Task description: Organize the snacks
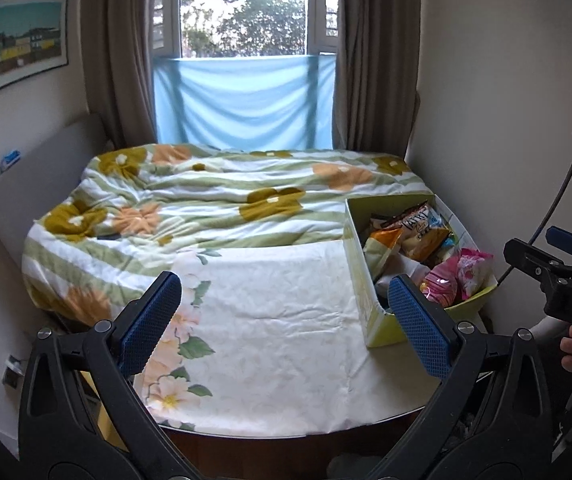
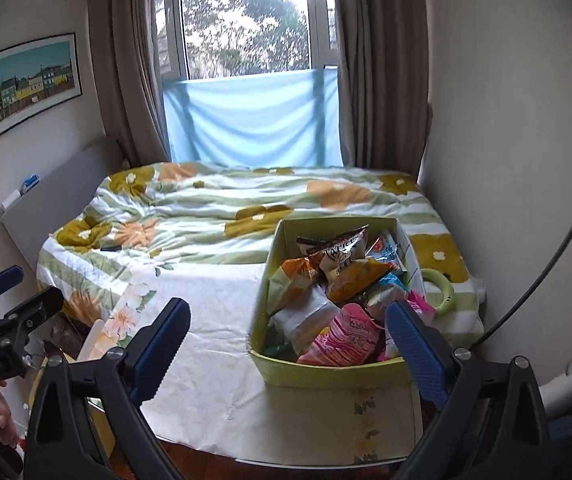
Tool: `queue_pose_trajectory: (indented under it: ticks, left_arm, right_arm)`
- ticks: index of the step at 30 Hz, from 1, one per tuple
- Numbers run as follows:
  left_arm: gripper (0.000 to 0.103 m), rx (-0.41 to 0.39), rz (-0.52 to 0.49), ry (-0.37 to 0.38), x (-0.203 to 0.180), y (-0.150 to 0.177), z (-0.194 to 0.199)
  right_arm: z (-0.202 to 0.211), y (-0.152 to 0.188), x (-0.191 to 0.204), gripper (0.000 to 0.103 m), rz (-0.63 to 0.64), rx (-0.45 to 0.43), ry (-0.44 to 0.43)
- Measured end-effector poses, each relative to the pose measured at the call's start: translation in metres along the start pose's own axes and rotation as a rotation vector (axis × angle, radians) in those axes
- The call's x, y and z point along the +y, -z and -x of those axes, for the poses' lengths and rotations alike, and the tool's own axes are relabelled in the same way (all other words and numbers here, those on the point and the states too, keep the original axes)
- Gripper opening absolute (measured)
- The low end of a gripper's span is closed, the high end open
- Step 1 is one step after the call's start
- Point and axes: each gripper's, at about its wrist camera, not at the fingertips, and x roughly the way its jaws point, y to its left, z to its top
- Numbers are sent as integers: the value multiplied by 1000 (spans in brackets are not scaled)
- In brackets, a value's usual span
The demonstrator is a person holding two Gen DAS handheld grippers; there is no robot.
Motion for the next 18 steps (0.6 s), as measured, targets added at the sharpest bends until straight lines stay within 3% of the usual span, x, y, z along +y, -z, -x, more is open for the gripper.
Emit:
queue_pose_trajectory:
  ticks: [7,18]
  left_arm:
    - [102,-32,-6,6,6,14,24]
    - [102,-24,-2,34,3,24,28]
  right_arm:
    - [28,17,16,98,-9,-27,23]
    - [34,28,18,98,-13,-17,47]
